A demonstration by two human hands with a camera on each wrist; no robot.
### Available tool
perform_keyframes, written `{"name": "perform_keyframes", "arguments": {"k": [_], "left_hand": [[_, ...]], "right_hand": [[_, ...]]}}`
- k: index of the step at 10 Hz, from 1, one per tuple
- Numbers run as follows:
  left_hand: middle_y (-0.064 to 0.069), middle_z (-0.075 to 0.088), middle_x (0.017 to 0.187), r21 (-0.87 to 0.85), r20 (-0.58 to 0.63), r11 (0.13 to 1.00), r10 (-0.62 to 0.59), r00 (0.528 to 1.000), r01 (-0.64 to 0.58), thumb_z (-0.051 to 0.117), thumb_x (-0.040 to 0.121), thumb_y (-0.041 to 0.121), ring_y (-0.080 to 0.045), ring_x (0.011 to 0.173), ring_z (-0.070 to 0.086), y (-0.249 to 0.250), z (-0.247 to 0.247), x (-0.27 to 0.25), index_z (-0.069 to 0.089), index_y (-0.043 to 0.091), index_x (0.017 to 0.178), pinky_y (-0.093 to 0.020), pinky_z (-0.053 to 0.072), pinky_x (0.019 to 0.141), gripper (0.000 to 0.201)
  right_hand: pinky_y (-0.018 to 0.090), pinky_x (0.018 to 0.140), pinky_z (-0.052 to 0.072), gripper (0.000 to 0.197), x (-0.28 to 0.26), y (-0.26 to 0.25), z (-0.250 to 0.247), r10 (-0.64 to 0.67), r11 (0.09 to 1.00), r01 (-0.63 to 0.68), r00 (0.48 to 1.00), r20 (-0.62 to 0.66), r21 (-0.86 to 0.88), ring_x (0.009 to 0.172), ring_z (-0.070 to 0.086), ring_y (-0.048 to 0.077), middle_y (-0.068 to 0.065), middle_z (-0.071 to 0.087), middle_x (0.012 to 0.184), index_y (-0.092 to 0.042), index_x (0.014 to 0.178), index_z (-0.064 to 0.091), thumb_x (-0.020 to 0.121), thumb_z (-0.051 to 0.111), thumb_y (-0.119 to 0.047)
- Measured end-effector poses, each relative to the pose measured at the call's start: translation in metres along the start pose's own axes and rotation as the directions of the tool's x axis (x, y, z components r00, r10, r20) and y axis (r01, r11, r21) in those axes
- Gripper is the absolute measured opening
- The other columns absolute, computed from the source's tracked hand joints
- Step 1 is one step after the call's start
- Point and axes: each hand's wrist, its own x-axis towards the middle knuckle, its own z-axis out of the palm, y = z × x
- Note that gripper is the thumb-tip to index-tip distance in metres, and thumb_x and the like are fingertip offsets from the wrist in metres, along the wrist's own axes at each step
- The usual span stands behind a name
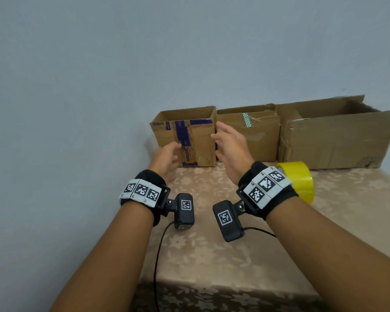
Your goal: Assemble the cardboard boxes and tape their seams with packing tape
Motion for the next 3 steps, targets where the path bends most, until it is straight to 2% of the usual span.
{"name": "perform_keyframes", "arguments": {"k": [1,2,3], "left_hand": [[-0.004,0.057,0.126,0.0,0.028,1.0,-0.026,0.999,0.026,0.06,0.097,0.034,-0.026,0.12,0.058,0.001,0.006,-0.004,0.053,0.027,0.121,-0.05,0.048,0.103,0.026],[-0.004,0.058,0.125,0.005,0.027,1.0,-0.024,0.999,0.024,0.058,0.097,0.032,-0.026,0.114,0.062,0.005,0.009,-0.012,0.051,0.023,0.129,-0.05,0.052,0.099,0.033],[-0.006,0.062,0.123,-0.037,0.021,0.999,0.038,0.999,-0.037,0.055,0.1,0.03,-0.025,0.11,0.065,0.011,0.01,-0.015,0.056,0.021,0.122,-0.044,0.055,0.091,0.023]], "right_hand": [[0.045,0.118,0.038,0.052,-0.005,-0.004,-0.002,0.025,0.999,-0.025,1.0,0.0,0.048,0.143,0.045,0.022,0.003,0.051,0.152,-0.021,0.152,0.047,0.101,0.053,-0.006],[0.043,0.116,0.042,0.046,-0.009,-0.008,-0.002,0.035,0.997,-0.033,0.999,-0.033,0.074,0.138,0.051,0.021,-0.002,0.061,0.133,-0.02,0.146,0.053,0.103,0.049,-0.005],[0.041,0.111,0.047,0.04,-0.007,-0.011,-0.003,0.021,0.992,-0.008,0.995,-0.094,0.127,0.129,0.058,0.019,-0.008,0.063,0.115,-0.02,0.139,0.059,0.103,0.049,-0.005]]}}
